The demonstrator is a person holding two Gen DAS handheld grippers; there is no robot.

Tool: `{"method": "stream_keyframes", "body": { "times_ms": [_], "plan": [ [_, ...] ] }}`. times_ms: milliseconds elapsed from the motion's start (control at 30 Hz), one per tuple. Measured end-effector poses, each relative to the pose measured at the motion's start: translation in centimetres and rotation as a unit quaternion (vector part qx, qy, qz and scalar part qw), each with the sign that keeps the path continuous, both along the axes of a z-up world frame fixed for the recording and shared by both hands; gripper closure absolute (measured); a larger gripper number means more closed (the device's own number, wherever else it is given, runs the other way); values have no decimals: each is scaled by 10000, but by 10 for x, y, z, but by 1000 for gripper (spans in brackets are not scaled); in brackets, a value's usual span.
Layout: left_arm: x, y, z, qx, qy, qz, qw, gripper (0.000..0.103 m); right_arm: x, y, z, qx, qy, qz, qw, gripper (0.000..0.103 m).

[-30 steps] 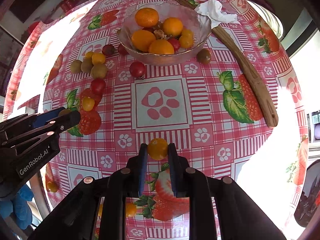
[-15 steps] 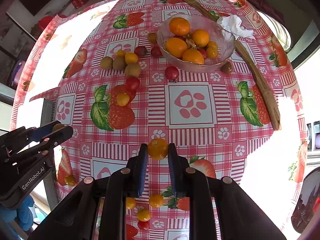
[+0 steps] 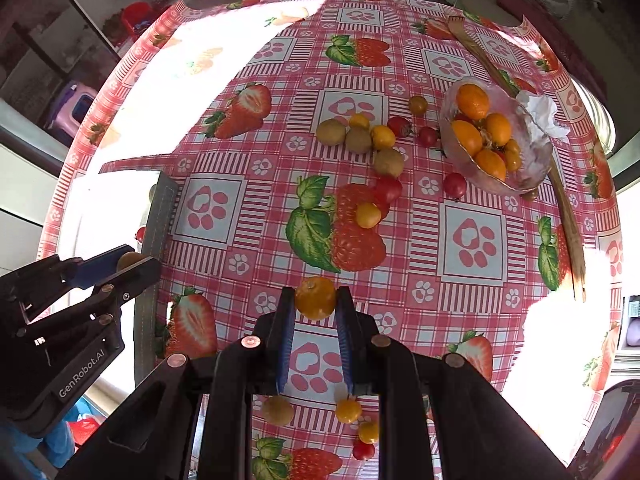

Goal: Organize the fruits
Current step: 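Carry both fruits over the white tray and open both grippers to release them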

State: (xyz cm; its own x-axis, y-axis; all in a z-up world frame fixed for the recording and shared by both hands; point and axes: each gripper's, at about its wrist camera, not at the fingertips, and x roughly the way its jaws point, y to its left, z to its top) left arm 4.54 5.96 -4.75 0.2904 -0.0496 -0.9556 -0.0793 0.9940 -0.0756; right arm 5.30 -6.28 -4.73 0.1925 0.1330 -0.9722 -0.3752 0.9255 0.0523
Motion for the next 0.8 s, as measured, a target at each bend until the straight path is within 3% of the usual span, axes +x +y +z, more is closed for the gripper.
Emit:
{"method": "stream_keyframes", "body": {
  "times_ms": [467, 800],
  "plan": [
    [-38, 74, -2, 23, 5, 697, 9976, 75, -14, 77, 3, 59, 50, 565, 9984, 81],
    [-37, 127, -19, 172, 42, 1048, 9943, 75, -24, 134, -10, 330, 318, 851, 9953, 81]
  ]
}}
